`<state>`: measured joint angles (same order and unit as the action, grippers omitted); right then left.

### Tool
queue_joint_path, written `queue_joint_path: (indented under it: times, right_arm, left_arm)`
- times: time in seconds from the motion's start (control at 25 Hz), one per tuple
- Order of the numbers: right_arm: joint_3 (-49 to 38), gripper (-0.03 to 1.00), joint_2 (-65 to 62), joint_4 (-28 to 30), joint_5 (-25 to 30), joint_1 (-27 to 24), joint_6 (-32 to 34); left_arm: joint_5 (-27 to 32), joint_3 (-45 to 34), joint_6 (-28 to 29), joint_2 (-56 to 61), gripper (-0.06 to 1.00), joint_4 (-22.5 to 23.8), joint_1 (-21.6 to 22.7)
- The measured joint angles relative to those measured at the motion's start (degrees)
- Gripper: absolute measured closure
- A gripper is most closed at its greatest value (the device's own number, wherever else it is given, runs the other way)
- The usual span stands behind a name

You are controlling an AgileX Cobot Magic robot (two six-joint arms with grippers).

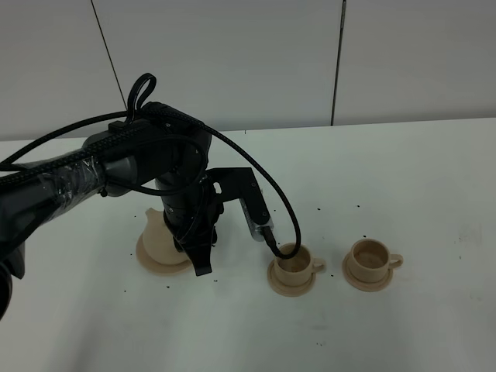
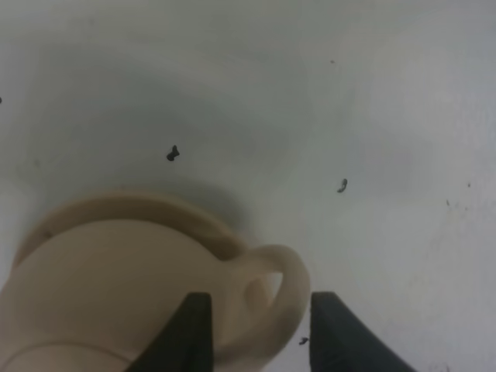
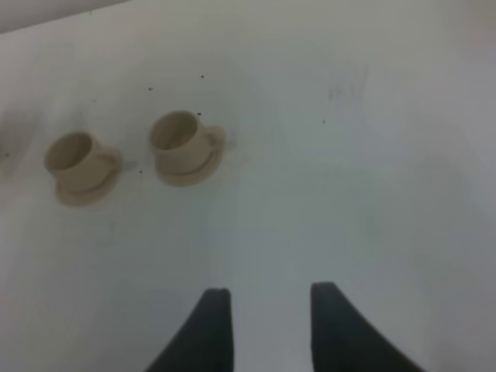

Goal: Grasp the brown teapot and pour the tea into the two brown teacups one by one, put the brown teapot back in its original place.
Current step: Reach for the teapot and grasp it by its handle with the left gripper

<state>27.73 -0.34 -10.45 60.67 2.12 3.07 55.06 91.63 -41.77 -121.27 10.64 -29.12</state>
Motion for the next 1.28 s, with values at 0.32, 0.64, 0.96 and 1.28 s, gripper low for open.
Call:
queue_joint_path:
  times: [0.32, 0.64, 0.96, 1.28]
  right_arm:
    - [0.0, 0.72, 0.0, 0.0, 0.0, 0.0, 0.0]
    - [0.0, 0.72, 0.0, 0.0, 0.0, 0.0, 0.0]
    - [0.0, 0.72, 0.0, 0.0, 0.0, 0.0, 0.0]
    - [0.0, 0.72, 0.0, 0.0, 0.0, 0.0, 0.0]
  left_arm:
    - [-0.9, 1.7, -0.1, 0.0, 0.57, -2.4, 0.0]
    - [-0.7, 2.4, -2.8, 0.0, 0.57, -11.0, 0.0]
    - [0.6, 2.4, -2.8, -1.2, 0.57, -11.5, 0.0]
    - [0.6, 2.4, -2.8, -2.6, 0.57, -10.1, 0.0]
